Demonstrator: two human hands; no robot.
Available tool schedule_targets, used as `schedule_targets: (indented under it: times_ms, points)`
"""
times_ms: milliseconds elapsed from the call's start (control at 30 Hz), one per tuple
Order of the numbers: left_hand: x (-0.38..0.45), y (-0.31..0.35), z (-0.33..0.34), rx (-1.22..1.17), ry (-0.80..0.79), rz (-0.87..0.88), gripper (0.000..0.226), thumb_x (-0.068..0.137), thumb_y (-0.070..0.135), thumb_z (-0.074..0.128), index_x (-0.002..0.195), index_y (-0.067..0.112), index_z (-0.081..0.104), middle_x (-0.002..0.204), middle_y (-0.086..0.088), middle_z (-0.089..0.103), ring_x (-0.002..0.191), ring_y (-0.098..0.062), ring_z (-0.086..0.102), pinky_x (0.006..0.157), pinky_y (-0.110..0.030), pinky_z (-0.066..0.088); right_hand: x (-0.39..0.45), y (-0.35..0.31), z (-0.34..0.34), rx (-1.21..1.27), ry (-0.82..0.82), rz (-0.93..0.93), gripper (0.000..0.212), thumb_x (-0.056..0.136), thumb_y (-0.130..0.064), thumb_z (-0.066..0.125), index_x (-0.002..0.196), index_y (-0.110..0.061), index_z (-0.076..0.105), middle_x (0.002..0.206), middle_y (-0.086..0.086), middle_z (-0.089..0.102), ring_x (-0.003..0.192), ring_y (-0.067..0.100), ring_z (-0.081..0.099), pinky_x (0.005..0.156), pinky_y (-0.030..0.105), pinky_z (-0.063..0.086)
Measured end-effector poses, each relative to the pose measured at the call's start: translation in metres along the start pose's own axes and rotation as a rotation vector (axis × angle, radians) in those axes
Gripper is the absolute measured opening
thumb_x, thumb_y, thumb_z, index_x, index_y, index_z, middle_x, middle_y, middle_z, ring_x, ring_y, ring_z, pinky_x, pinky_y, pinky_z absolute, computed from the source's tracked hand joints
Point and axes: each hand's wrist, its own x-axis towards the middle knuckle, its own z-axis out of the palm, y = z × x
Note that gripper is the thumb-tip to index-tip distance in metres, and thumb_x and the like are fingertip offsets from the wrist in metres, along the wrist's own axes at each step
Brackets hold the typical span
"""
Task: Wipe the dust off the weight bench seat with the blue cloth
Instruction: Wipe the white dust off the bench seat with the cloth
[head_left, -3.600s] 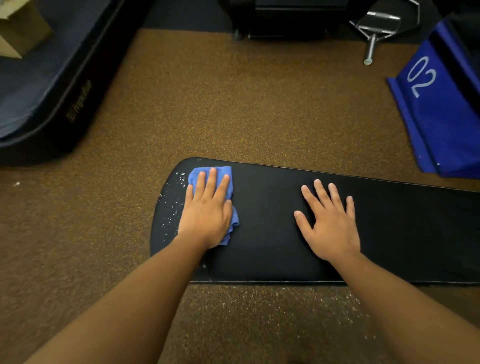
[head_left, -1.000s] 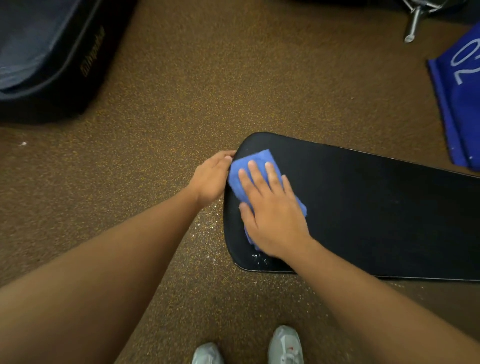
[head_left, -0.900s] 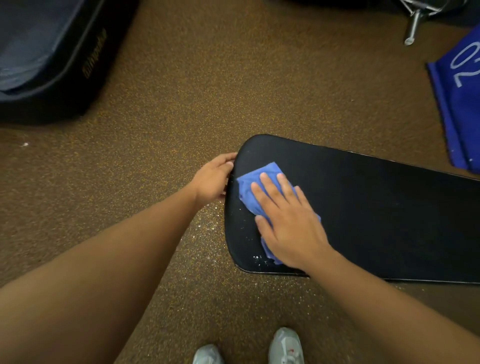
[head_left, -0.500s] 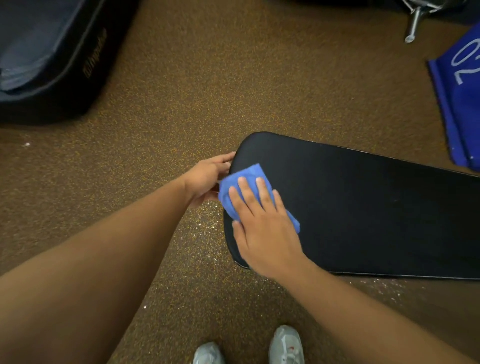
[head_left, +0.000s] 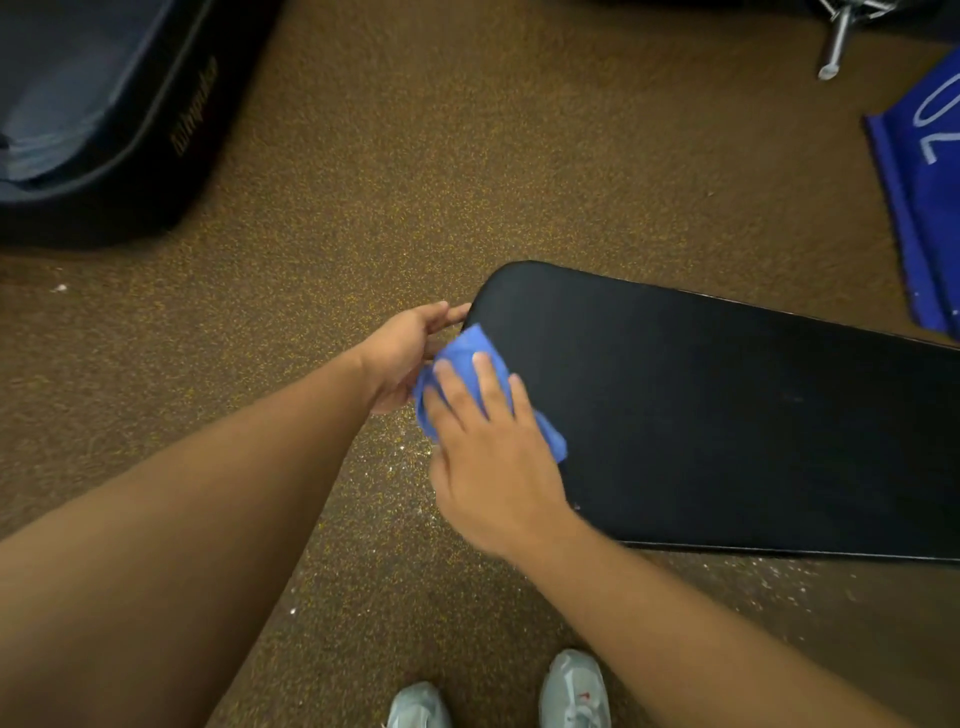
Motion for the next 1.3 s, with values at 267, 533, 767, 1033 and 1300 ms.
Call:
schedule_targets:
  times_ms: [267,533,767,1033,1300]
  points:
    - [-0.005,0.001,0.002,0.103,-0.047,0.011,0.033,0.099,0.042,0.036,0.123,0.032,0.058,0.111,-0.01,0.07,0.089,-0.028,0.069,0.071,-0.038,0.056,0.003,0.069,-0.005,0.032,0.057,0.313,0.06,0.093,-0.035,0.025,0.151,-0.017,0.022,0.16,0.005,0.017,0.145,0.034,0.011,0.114,0.056,0.021]
    - [-0.001,0.001,0.006,0.229,-0.041,0.058,0.037,0.101,0.024,0.032,0.126,0.036,0.056,0.101,-0.002,0.071,0.079,-0.018,0.067,0.061,-0.027,0.054,-0.062,0.047,0.0,0.005,-0.021,0.02,0.06,0.093,-0.035,0.034,0.15,-0.02,0.025,0.159,0.001,0.02,0.146,0.028,0.011,0.115,0.051,0.02]
    - [-0.005,0.001,0.008,0.251,-0.076,0.078,0.035,0.103,0.023,0.031,0.131,0.031,0.05,0.054,0.011,0.063,0.049,-0.008,0.062,0.047,-0.021,0.049,-0.016,0.087,-0.005,0.018,0.062,0.438,0.065,0.089,-0.037,0.016,0.15,-0.018,0.024,0.159,0.006,0.021,0.144,0.037,0.014,0.112,0.056,0.021]
    - [-0.007,0.002,0.009,0.219,-0.029,0.047,0.029,0.101,0.026,0.035,0.108,0.037,0.061,0.1,-0.004,0.068,0.079,-0.02,0.066,0.065,-0.031,0.055,-0.091,0.041,0.006,0.0,-0.027,0.023,0.058,0.093,-0.033,0.033,0.15,-0.021,0.026,0.159,0.0,0.02,0.146,0.029,0.013,0.115,0.052,0.021]
    - [-0.007,0.002,0.009,0.233,-0.028,0.063,0.03,0.101,0.027,0.035,0.116,0.039,0.059,0.098,-0.004,0.07,0.079,-0.02,0.068,0.067,-0.033,0.055,-0.019,0.046,0.003,0.04,0.09,0.432,0.063,0.092,-0.036,0.017,0.15,-0.016,0.025,0.158,0.007,0.022,0.144,0.039,0.016,0.112,0.056,0.022]
